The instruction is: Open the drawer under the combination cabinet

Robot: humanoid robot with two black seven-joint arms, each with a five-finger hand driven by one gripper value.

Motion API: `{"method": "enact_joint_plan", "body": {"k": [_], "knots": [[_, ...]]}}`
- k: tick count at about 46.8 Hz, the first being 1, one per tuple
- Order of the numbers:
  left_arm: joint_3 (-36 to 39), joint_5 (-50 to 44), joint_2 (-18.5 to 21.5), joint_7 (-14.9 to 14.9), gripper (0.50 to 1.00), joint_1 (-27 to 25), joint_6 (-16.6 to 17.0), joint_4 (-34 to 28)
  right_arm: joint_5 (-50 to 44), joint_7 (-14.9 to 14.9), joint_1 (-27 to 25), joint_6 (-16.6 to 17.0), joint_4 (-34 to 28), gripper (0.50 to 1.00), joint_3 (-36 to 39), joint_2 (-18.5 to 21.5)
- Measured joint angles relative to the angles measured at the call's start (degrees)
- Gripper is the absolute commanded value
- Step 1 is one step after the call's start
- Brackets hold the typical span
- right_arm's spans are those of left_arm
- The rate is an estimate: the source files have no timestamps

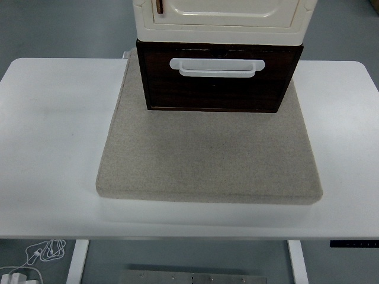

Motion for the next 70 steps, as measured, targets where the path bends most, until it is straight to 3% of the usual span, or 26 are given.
{"method": "enact_joint_plan", "body": {"k": [11,24,35,41,54,70], "knots": [[3.6,0.0,7.7,1.6,1.0,-1.3,0.0,5.1,0.0,0.0,0.0,0.0,0.0,0.928,0.0,0.0],[5.2,-0.1,11.1,1.5,1.0,-1.2,0.0,7.8,0.0,0.0,0.0,0.0,0.0,0.928,0.0,0.0],[5.3,-0.8,11.7,1.3,1.0,-2.0,0.0,9.4,0.0,0.0,0.0,0.0,0.0,0.928,0.0,0.0],[5.7,-0.8,14.7,1.4,1.0,-1.9,0.0,10.1,0.0,0.0,0.0,0.0,0.0,0.928,0.0,0.0],[12.0,-0.2,14.1,1.4,1.0,-1.6,0.0,11.3,0.0,0.0,0.0,0.0,0.0,0.928,0.0,0.0],[14.6,0.1,12.0,1.4,1.0,-1.5,0.0,14.0,0.0,0.0,0.0,0.0,0.0,0.928,0.0,0.0]]}}
